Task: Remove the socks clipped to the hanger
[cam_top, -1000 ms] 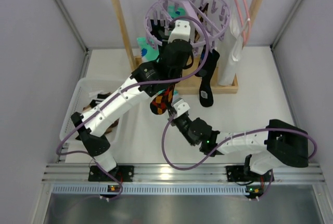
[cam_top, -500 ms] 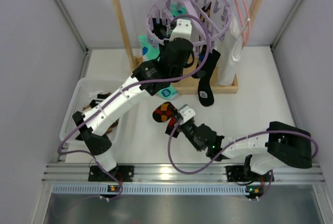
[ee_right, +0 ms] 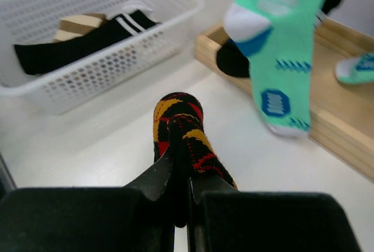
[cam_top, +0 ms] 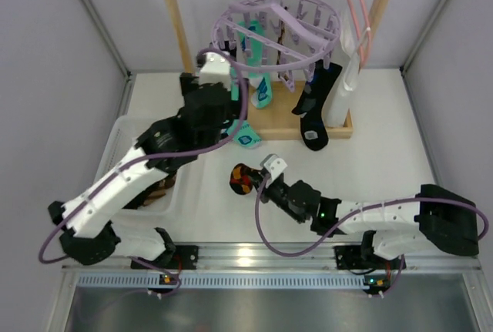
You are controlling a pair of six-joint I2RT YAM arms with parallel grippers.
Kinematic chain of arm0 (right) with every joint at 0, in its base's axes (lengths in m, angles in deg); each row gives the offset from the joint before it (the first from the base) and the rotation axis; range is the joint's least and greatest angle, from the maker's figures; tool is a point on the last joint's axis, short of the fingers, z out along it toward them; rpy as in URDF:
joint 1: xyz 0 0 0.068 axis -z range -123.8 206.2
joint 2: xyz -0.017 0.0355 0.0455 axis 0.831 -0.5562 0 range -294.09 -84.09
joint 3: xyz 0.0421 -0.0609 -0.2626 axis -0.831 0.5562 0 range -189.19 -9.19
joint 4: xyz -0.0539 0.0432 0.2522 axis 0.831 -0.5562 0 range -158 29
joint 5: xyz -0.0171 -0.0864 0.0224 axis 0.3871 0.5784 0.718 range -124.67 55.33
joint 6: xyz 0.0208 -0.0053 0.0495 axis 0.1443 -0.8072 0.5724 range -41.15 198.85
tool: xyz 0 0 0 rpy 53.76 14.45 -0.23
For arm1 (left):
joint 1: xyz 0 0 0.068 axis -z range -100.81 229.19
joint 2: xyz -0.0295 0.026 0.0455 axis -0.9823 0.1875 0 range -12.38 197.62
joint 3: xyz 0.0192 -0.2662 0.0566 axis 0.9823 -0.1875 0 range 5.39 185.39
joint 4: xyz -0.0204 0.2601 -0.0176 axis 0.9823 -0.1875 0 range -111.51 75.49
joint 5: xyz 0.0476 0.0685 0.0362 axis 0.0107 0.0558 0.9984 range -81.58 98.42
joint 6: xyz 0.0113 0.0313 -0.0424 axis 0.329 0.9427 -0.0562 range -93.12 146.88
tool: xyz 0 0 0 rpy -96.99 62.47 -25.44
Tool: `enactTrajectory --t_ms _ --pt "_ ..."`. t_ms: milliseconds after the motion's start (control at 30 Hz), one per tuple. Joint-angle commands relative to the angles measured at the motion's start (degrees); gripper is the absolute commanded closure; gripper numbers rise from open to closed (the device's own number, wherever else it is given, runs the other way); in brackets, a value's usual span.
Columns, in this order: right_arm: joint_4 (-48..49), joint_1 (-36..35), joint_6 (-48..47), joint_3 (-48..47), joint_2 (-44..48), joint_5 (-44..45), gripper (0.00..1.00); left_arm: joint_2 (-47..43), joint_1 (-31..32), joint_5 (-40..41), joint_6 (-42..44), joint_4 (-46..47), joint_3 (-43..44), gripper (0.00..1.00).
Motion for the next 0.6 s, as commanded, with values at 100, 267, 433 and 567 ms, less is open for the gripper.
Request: enactTrajectory --t_ms 100,267,433,567 --pt "-13.20 1.11 -2.36 -22.43 -8.73 -22.10 1.00 -20.10 -0.27 14.24 1.90 -0.14 -3.57 0.02" --pt "-24.29 2.34 -4.75 -47.95 -25.21 -31.27 1.00 -24.07 -0.27 24.02 7.52 -0.23 -2.60 0.02" --pt "-33.44 4.54 -4.05 -70.85 -42.46 -38.83 1.00 -28.29 -0.19 26.23 7.97 -0.05 -3.57 0.02" --pt "-42.38 6.13 -3.87 -91.64 -56.78 -39.54 0.84 -29.09 -0.19 25.45 8.49 -0.14 -4.53 0.02"
